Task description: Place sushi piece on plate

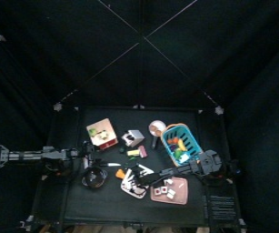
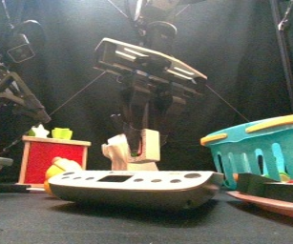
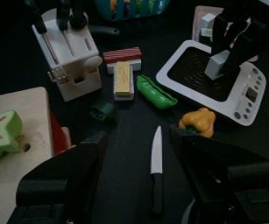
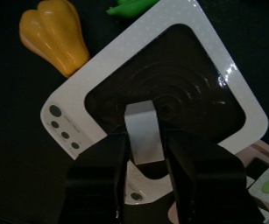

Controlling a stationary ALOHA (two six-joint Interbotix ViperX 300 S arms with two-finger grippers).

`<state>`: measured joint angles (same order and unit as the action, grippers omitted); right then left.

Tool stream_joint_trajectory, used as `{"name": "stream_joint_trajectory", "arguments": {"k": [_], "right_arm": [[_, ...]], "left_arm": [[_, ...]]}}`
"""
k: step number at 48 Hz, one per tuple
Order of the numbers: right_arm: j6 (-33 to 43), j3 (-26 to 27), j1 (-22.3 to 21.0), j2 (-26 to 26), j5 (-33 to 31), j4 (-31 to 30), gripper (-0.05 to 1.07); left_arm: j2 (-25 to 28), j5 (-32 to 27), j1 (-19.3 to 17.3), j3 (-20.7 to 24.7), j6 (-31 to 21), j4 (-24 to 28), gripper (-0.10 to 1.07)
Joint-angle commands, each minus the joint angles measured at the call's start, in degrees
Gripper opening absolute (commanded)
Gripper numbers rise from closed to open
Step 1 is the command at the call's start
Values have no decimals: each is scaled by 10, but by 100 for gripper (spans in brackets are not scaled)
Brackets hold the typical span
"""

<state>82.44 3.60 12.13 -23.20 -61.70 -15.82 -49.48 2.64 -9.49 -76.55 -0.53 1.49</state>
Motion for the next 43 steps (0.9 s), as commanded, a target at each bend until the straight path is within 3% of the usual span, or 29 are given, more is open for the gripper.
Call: {"name": "stream_joint_trajectory", "arguments": {"k": [1, 12, 21, 43], "right_arm": [[1, 9, 8, 43, -9, -3, 60], [18, -26, 42, 92, -72, 3, 60], [88, -82, 69, 145, -125, 1, 60], [306, -302, 158, 297, -94, 32, 60]], "left_arm": [[0, 3, 1, 7, 1, 0, 93], [0, 3, 0, 7, 1, 0, 93], [0, 2, 1, 6, 1, 0, 93], [0, 3, -2, 6, 1, 0, 93]]}}
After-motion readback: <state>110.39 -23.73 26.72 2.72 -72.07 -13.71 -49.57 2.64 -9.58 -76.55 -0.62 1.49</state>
